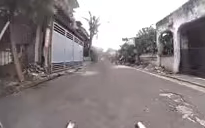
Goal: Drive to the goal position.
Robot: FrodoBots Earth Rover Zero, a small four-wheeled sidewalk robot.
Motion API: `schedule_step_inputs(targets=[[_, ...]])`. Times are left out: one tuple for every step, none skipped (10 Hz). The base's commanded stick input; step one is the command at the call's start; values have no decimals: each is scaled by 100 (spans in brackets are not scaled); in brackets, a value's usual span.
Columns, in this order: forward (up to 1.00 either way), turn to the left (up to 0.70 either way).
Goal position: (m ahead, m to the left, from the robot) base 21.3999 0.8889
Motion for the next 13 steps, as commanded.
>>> schedule_step_inputs(targets=[[70, 0], [70, 0], [70, 0], [70, 0], [70, 0], [70, 0], [70, -3], [70, -9], [70, -12], [70, -14], [70, -14], [70, -14], [70, -14]])
